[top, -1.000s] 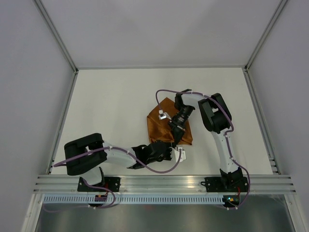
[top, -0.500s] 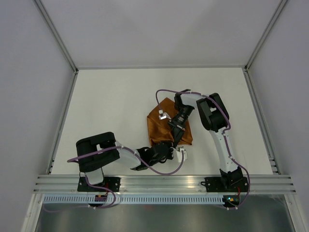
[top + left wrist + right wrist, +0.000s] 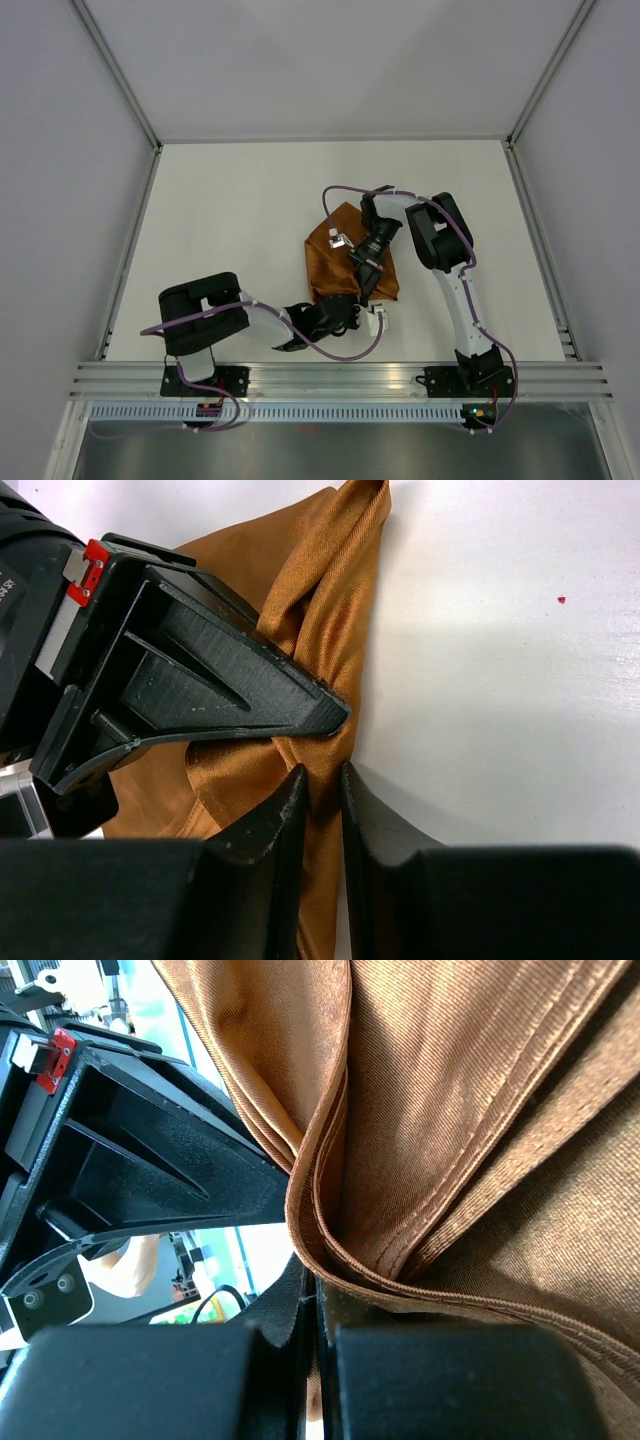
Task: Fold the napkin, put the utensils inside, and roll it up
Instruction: Roll the napkin with the utensil
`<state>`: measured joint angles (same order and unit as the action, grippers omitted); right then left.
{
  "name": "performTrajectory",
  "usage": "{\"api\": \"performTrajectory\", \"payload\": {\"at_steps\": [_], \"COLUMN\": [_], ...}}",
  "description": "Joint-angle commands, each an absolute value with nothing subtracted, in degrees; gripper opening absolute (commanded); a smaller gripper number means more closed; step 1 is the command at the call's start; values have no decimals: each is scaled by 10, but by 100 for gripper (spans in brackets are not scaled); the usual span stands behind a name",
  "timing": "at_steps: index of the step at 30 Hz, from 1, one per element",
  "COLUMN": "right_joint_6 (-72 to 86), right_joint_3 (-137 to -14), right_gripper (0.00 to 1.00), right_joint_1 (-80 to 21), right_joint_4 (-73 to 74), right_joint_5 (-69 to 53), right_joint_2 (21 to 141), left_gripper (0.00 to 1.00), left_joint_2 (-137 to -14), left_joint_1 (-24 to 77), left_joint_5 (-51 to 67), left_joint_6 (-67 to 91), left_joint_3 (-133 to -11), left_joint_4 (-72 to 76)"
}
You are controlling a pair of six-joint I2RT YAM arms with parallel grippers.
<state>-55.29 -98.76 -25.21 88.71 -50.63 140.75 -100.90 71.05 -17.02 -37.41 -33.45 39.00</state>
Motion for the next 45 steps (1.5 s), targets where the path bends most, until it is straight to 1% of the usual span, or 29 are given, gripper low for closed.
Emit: {"api": "performTrajectory", "payload": {"at_steps": [1,7,8,10,11,12,14,15,17,18,21,28,38,45], "right_joint_6": [-601,-606,-606,-609,-609,-608,-604,-601,-598,-597,-588,-544,-490,-469], "right_joint_3": [-997,-998,-998,-998,-998,-998,-998,-998,-1002,-1003,-1012,-1017,-1021,-991], "right_gripper": [1,1,1,4,7,14,23,29,36,41,47,53,55,55], "right_joint_1": [-247,-246,-245,-245,-246,-245,-245,-244,-243,-242,-238,-225,-191,-124], "right_joint_4": [802,810,811,812,811,812,809,808,809,810,814,787,742,667], "right_joint_5": [-442,-445,-447,-449,-453,-455,-459,-461,-463,-468,-469,-469,-461,-466], "right_joint_2": [1444,1446,1446,1442,1440,1438,1428,1420,1411,1403,1389,1340,1279,1207], "left_gripper": [24,12,5,2,2,2,2,2,2,2,2,2,2,2], "left_joint_2": [-1014,-1010,-1009,-1007,-1005,-1003,-998,-996,-993,-993,-989,-976,-968,-952], "left_joint_1": [707,700,700,698,696,693,690,685,679,677,669,651,627,583], "left_joint_5": [-149,-124,-120,-110,-103,-92,-84,-71,-60,-49,-33,-3,47,111], "left_joint_6": [-396,-382,-380,-374,-367,-362,-357,-347,-334,-331,-316,-290,-258,-222], "left_joint_3": [-357,-364,-368,-368,-370,-372,-373,-374,-380,-380,-381,-381,-376,-393], "left_joint_4": [374,337,330,317,312,302,294,283,267,260,250,236,239,204]}}
